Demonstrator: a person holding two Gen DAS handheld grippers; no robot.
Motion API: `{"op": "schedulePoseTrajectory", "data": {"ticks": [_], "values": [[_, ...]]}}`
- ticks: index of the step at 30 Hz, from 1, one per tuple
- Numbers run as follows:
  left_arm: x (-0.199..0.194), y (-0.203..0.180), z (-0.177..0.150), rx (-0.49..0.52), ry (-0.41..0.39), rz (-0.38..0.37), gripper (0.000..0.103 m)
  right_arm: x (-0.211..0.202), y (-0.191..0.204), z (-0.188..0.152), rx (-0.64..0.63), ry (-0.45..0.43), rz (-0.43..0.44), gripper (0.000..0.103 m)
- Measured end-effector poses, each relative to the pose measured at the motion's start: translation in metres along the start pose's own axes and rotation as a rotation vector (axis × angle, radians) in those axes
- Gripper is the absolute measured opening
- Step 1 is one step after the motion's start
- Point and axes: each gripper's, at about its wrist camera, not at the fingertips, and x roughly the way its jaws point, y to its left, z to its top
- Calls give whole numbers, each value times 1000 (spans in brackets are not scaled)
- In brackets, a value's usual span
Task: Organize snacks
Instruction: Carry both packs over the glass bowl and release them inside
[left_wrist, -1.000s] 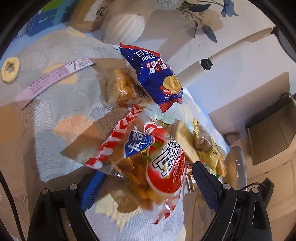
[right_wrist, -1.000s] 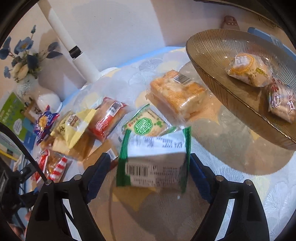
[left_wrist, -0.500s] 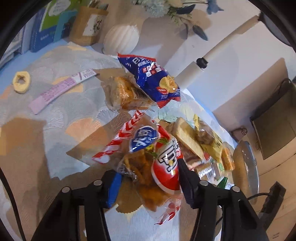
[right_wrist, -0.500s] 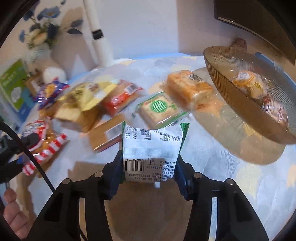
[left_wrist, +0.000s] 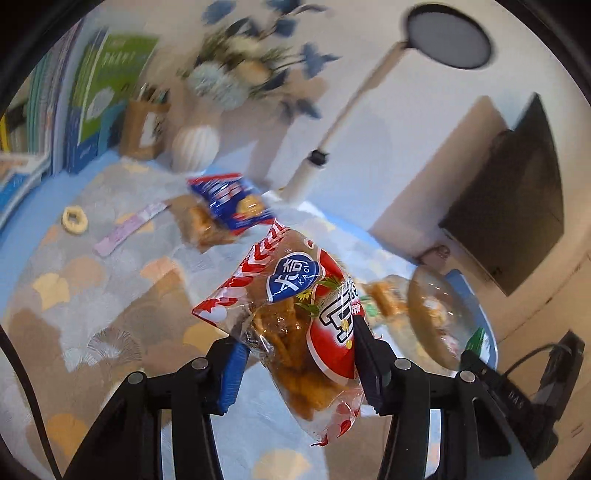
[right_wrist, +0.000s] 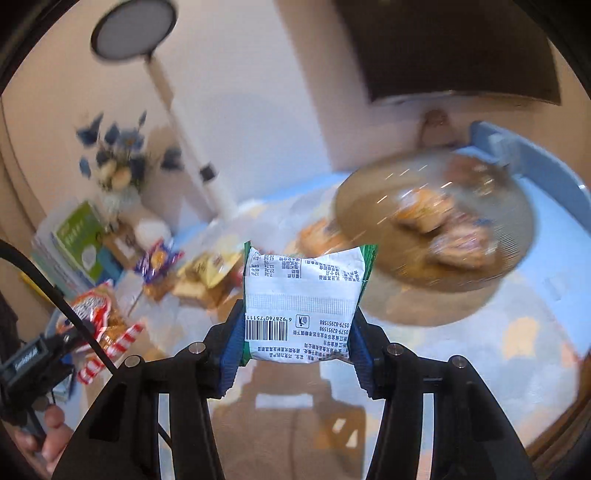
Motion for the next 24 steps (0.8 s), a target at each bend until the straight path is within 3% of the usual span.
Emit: {"op": "schedulePoseTrajectory", "data": {"ticks": [6,11,18,22,24], "values": [[-12,-58,2,99,-16,-44,51,-47,-49,33,77,-123,-73,50],[22,-117,17,178,32,-123,51,-55,-89,54,134,-162,-117,50],[118,-208,29,285,132,-225,51,-8,-130,82,141,-106,-160,50],[186,-246,34,319,188,-249,52,41,-157,107,101,-52,-164,53],[223,-264,36,343,240,-266,52,69,-171,123,78,15,-141,64]]}}
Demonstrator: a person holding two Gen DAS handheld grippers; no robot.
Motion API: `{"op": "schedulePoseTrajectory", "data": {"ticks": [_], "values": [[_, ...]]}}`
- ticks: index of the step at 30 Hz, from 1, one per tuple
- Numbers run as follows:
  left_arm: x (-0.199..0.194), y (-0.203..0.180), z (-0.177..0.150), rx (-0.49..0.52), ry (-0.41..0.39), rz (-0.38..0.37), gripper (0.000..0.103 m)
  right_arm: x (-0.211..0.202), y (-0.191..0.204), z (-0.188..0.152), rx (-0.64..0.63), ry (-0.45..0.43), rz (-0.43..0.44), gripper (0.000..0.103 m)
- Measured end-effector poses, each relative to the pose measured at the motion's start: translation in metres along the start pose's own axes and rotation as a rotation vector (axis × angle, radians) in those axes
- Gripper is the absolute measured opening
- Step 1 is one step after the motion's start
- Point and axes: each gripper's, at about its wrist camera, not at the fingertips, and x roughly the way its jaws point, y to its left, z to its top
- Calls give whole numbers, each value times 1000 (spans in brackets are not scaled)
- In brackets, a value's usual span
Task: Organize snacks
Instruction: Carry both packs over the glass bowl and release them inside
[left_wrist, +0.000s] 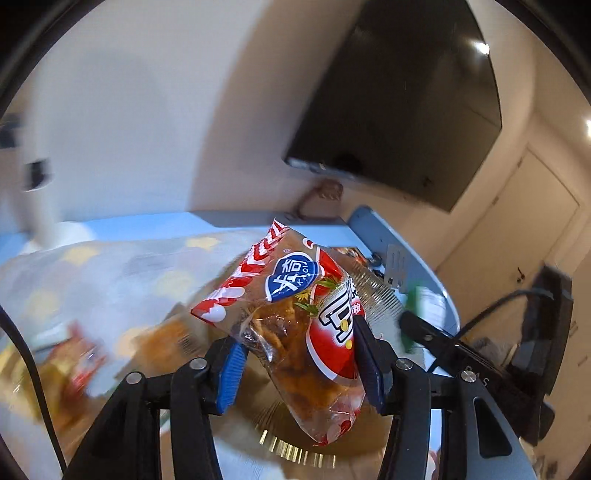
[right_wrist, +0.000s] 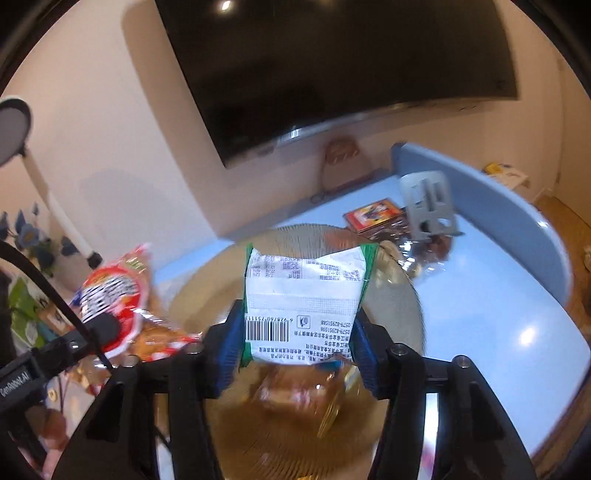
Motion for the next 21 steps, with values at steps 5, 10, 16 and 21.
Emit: {"op": "schedulePoseTrajectory", "data": {"ticks": [5,10,16,21], "values": [[54,-2,29,-1,112,47,66,29,-25,30,-87,104,8,64],[46,-24,50,-19,131,77,66,20,-44,44,-84,253,71,64],[-36,-72,58,-104,89,169,66,-53,-41,64,-112,385,170,66],[-131,-117,25,-135,-2,304,69,-106,-36,62,-189,401,282,75]]}}
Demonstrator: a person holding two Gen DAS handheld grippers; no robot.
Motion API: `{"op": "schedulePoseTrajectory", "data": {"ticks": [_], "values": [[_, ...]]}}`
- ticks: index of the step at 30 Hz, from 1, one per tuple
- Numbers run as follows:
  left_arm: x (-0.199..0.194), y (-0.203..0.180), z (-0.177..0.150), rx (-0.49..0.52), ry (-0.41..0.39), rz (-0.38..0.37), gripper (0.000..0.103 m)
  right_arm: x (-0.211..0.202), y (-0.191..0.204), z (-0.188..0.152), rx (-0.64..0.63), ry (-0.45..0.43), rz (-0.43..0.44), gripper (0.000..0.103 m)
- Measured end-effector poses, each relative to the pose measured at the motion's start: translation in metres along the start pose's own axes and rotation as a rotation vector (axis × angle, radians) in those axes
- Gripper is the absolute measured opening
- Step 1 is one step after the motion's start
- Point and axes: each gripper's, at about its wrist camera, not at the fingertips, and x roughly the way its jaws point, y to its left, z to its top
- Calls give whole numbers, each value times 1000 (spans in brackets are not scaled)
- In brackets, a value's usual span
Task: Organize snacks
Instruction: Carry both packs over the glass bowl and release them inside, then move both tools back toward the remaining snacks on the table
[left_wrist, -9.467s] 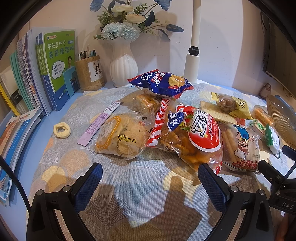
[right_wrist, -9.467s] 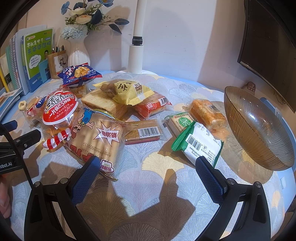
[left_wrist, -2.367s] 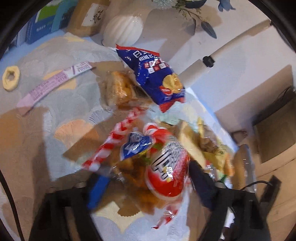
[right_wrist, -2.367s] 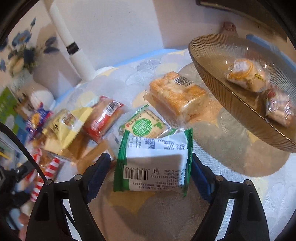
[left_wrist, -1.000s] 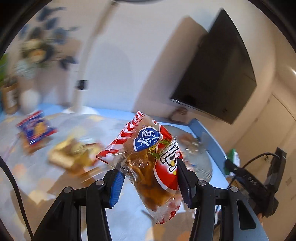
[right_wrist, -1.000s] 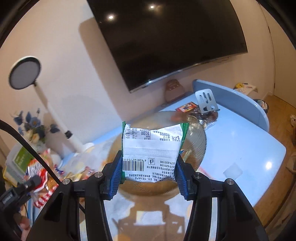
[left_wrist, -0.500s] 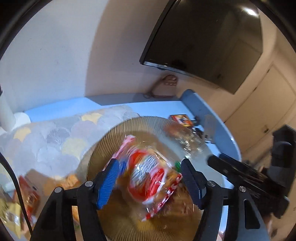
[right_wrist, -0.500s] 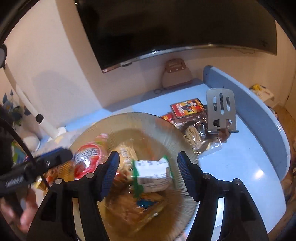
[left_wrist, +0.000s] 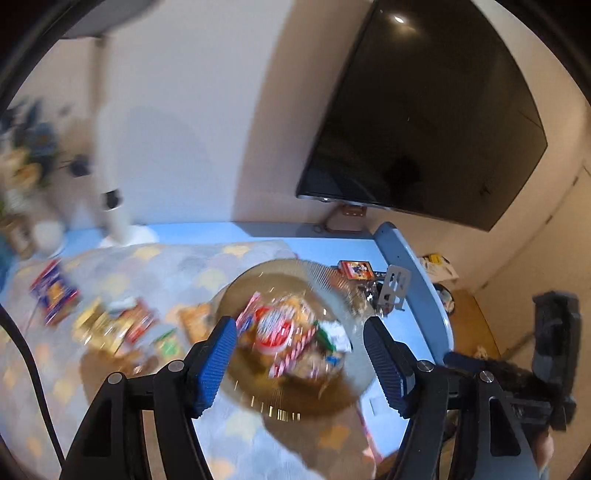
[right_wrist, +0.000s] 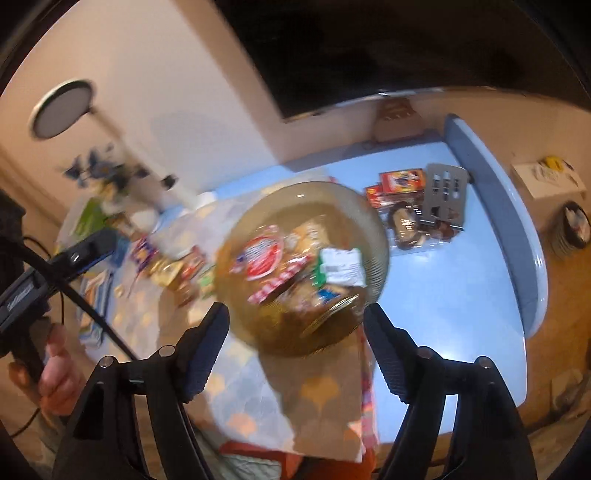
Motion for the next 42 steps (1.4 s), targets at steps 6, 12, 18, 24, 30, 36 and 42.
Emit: {"op": "schedulePoseTrajectory", "data": {"ticks": [6,12,18,24,30,36,42], "values": [[-60,19,-50,-80,-26,114,69,3,13,-6,-42,90,36,75],[-82,48,-79,-235,-19,152,69,-9,14,-12,-56,109,53,75],[-74,41,-101,-283,-6,167,69,4,-7,-34,-26,115,62,75],[-65,35,-108,-299,37,133,69,22,-10,-45,27,190,112,75],[-75,50,-95,-282,22,158,69,11,17,-29,-26,115,98,75],[-105,105,-97,-316,-6,193,69,37,53,-12,-13,107,133,75],[-103,204,-92,-401,2,203,69,85,134,-5,-119,142,120,75]]}}
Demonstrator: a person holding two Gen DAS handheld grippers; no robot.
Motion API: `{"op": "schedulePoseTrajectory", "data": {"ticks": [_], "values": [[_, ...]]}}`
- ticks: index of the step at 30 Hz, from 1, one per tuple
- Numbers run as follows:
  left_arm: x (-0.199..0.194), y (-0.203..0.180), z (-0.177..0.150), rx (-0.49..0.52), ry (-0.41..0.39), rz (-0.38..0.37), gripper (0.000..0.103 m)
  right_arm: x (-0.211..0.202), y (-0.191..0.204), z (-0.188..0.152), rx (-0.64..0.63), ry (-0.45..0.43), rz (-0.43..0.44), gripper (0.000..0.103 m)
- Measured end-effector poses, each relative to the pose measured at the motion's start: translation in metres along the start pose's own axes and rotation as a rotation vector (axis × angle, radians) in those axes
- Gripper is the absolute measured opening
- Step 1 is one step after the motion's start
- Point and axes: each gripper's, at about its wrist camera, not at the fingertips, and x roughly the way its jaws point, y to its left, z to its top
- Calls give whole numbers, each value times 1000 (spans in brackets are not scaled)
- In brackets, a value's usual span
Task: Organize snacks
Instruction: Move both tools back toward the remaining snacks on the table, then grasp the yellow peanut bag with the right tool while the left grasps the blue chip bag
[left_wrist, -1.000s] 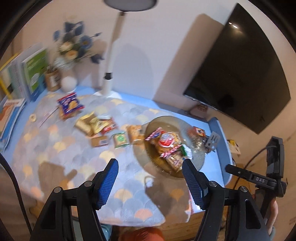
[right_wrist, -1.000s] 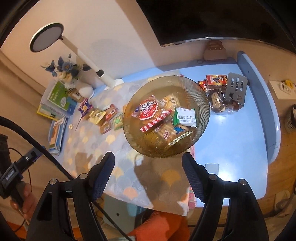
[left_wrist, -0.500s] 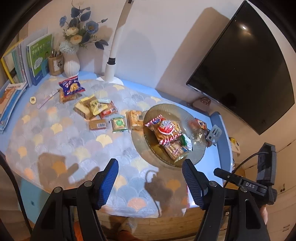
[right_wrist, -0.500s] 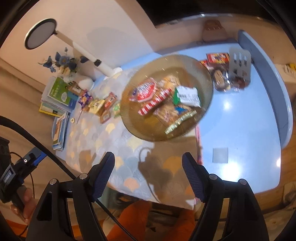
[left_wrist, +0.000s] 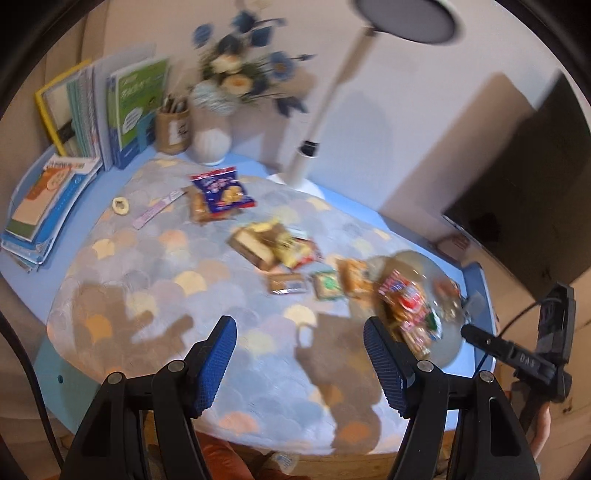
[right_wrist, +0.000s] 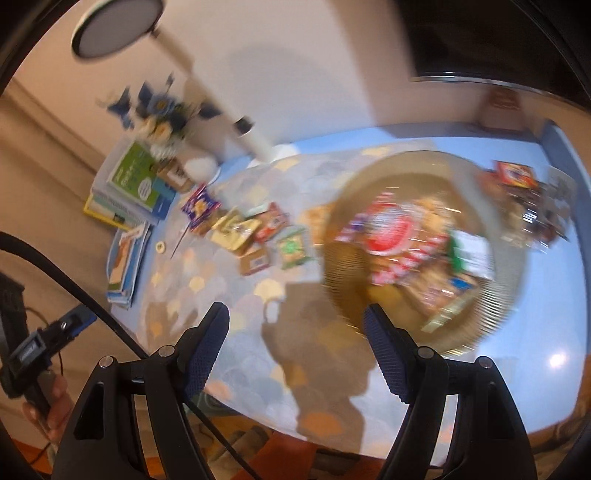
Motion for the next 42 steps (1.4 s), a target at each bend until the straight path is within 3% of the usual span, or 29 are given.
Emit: {"op": "schedulePoseTrajectory", "data": {"ticks": [2,4,9,15,22,29,30,31,35,38,42], "values": [[15,23,23,-15,18,-29,70,21,27,11,-30,13,13,75],[34,41,51,-17,36,-46,82,39,50,22,-59,6,-1,75],[108,86,135,-37,103,-49,83,102,105,56,-192,13,-47,75],[179,119,182,-91,200,0,83,171,132,80,-273,131,-107,75],[235,136,193,-177,296,34,83,236,153,98,-441,229,-204,75],[271,122,195,-126,361,112,82,279,153,100,-539,308,-282,73],[275,121,195,-119,366,115,77,282,151,100,-539,314,-278,72],[279,120,195,-114,374,110,65,285,150,100,-532,322,-266,65],[281,112,194,-77,365,98,53,295,141,96,-493,369,-235,33],[274,108,193,-37,344,104,47,288,135,92,-470,338,-213,30],[249,113,190,-35,307,74,44,271,117,93,-331,311,-111,30]]}}
